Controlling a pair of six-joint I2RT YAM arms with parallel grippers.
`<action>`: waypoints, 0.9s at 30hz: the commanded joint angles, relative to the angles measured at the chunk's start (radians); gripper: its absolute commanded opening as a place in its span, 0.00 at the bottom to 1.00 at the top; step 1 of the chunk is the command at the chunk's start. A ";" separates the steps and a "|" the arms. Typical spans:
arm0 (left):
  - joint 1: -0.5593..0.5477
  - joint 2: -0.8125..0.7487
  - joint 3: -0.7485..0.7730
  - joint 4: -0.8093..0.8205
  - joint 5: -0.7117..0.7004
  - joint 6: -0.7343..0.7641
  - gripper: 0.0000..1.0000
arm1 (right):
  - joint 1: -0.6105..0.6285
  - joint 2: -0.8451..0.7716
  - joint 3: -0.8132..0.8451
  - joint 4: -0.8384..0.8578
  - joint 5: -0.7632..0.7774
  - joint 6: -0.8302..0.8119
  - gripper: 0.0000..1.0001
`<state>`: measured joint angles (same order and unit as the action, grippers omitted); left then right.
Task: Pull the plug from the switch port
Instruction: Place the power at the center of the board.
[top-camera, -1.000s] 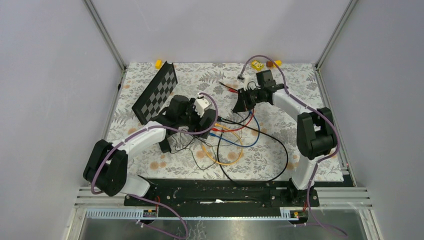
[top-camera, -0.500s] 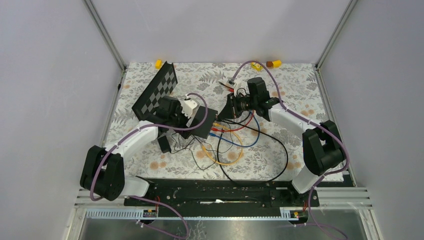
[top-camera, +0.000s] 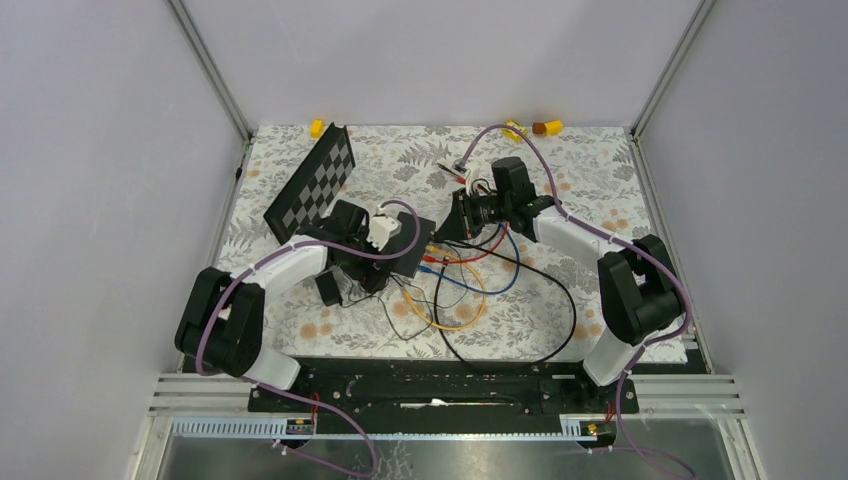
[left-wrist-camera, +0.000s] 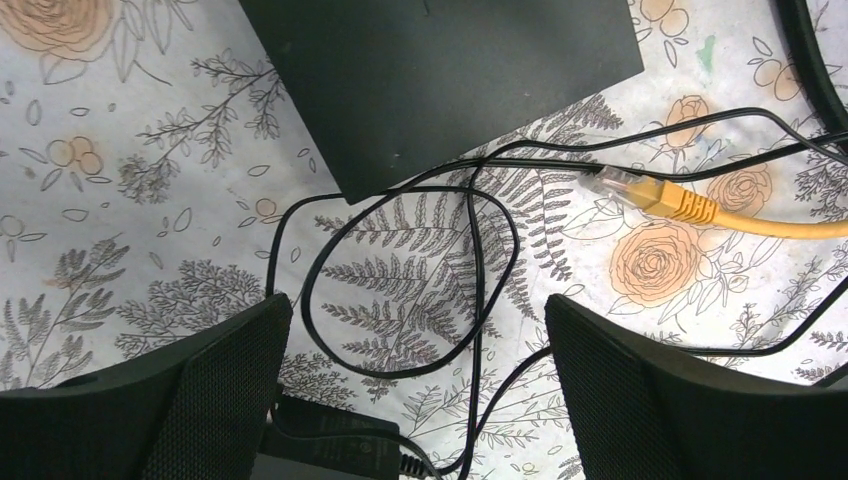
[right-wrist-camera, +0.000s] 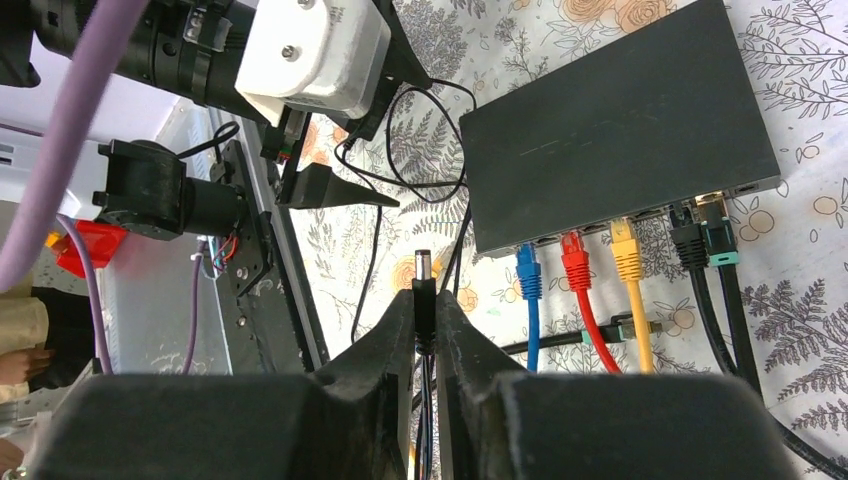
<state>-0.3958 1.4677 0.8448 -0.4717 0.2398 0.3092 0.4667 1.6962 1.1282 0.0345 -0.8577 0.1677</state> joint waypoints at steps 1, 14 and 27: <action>-0.014 0.038 0.010 0.002 0.027 -0.013 0.98 | 0.005 0.001 0.020 -0.007 -0.019 -0.046 0.07; -0.051 0.086 0.016 0.017 -0.075 -0.029 0.58 | 0.003 -0.001 0.054 -0.082 0.016 -0.112 0.08; -0.017 0.005 0.040 -0.051 -0.078 0.012 0.00 | 0.004 -0.004 0.135 -0.159 0.067 -0.148 0.14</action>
<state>-0.4397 1.5448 0.8448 -0.4877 0.1741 0.2958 0.4667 1.6978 1.1954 -0.0963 -0.8047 0.0467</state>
